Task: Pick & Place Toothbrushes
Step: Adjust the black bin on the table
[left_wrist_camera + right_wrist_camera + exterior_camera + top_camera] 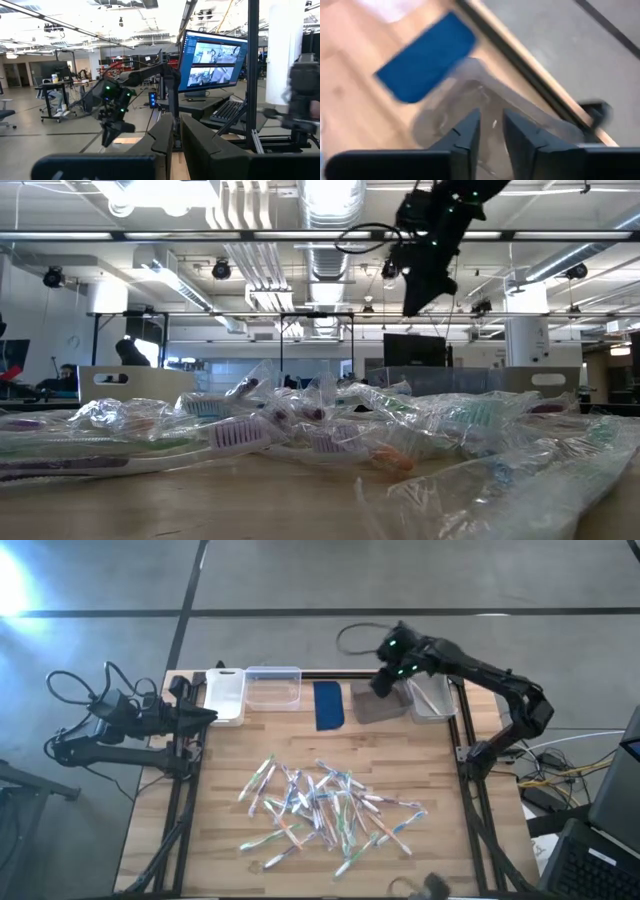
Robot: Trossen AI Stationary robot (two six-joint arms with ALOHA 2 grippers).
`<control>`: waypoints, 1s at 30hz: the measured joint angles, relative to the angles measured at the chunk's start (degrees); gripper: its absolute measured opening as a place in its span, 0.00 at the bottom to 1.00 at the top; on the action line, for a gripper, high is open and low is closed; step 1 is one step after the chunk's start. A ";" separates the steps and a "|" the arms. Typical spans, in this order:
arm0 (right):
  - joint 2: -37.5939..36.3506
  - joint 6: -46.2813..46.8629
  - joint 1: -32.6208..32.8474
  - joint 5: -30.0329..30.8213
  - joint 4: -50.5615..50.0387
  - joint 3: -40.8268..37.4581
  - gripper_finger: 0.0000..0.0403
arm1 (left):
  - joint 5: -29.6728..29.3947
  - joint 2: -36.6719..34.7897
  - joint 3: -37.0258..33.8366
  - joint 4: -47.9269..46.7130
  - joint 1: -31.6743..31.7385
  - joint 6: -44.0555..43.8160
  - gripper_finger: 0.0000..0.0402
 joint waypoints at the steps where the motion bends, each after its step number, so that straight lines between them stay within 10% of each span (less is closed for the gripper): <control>1: 0.90 -0.60 1.75 0.11 0.02 0.35 0.13 | -0.02 0.01 0.00 0.00 0.01 0.00 0.10; 19: 20.01 -2.92 9.90 0.43 -0.14 1.08 0.02 | 0.00 0.01 0.00 -0.01 0.00 0.00 0.10; 30: 15.87 -3.85 9.17 8.95 1.13 3.60 0.02 | 0.00 0.01 0.00 -0.01 -0.01 0.00 0.10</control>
